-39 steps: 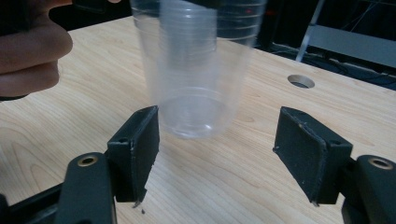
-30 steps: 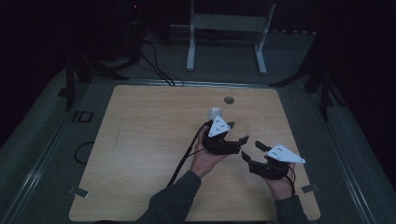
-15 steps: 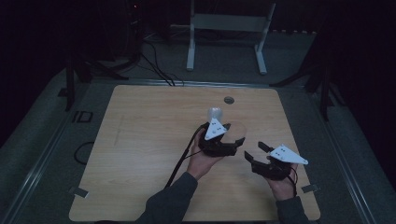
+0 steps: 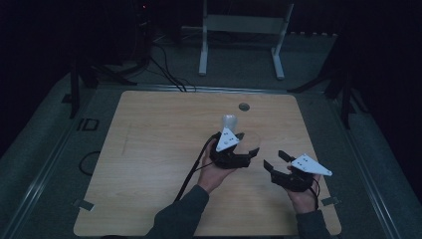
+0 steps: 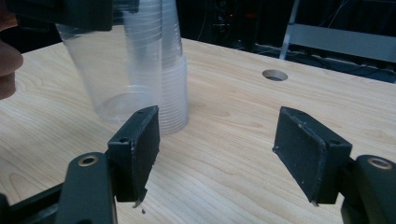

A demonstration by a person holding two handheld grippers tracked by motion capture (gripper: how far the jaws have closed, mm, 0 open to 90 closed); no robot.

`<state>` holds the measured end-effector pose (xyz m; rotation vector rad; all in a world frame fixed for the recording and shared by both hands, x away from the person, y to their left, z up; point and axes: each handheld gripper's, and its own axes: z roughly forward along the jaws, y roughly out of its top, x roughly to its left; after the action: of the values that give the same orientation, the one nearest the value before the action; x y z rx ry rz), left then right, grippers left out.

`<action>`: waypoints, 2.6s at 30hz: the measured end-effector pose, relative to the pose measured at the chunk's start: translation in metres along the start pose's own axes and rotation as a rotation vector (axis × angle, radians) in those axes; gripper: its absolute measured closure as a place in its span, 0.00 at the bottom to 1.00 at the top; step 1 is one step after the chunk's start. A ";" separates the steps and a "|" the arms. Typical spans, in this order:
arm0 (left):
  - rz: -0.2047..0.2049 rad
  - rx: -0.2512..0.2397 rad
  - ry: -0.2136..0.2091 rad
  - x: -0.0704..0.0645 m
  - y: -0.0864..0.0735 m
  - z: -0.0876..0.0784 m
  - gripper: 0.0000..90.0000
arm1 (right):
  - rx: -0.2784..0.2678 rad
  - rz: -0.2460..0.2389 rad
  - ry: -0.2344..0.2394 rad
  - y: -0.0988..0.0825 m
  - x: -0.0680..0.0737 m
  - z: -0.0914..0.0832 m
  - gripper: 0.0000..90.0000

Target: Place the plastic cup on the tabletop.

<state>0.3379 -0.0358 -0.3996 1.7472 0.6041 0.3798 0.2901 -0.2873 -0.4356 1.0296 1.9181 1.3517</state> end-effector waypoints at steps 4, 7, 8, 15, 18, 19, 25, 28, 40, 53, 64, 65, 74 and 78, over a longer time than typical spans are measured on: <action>0.003 -0.002 0.001 0.000 -0.002 -0.002 0.33 | -0.001 0.004 -0.002 0.000 -0.001 -0.001 0.34; 0.000 -0.005 0.004 0.000 -0.003 -0.002 0.33 | -0.001 0.006 -0.004 0.000 -0.001 -0.001 0.34; 0.000 -0.005 0.004 0.000 -0.004 -0.003 0.33 | -0.001 0.007 -0.004 0.000 -0.001 -0.001 0.34; 0.006 -0.009 0.006 0.000 -0.007 -0.004 0.33 | -0.003 0.007 -0.007 -0.001 -0.002 -0.002 0.34; 0.008 -0.008 0.006 0.000 -0.009 -0.005 0.33 | -0.003 0.010 -0.010 -0.001 -0.002 -0.002 0.34; 0.009 -0.008 0.005 0.000 -0.009 -0.005 0.33 | -0.002 0.009 -0.011 -0.001 -0.003 -0.002 0.35; 0.016 -0.007 0.008 0.001 -0.012 -0.008 0.33 | -0.003 0.011 -0.013 -0.001 -0.003 -0.003 0.35; 0.018 -0.005 0.005 0.002 -0.014 -0.008 0.33 | -0.002 0.010 -0.013 -0.001 -0.003 -0.003 0.35; 0.023 0.001 -0.008 0.005 -0.023 -0.009 0.33 | -0.002 0.014 -0.018 -0.002 -0.005 -0.004 0.35; 0.036 -0.001 0.001 0.008 -0.031 -0.012 0.33 | -0.002 0.014 -0.020 -0.003 -0.006 -0.005 0.35; 0.032 0.008 0.006 0.013 -0.039 -0.013 0.33 | -0.005 0.019 -0.026 -0.003 -0.008 -0.007 0.35; 0.031 0.009 0.005 0.013 -0.040 -0.013 0.33 | -0.004 0.018 -0.026 -0.003 -0.008 -0.007 0.35; 0.028 0.018 0.006 0.016 -0.047 -0.012 0.33 | -0.004 0.019 -0.026 -0.003 -0.008 -0.007 0.35; 0.026 0.021 0.007 0.017 -0.049 -0.012 0.33 | -0.003 0.018 -0.026 -0.004 -0.008 -0.007 0.35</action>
<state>0.3353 -0.0073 -0.4451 1.7756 0.5928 0.3986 0.2883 -0.2983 -0.4367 1.0607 1.8914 1.3444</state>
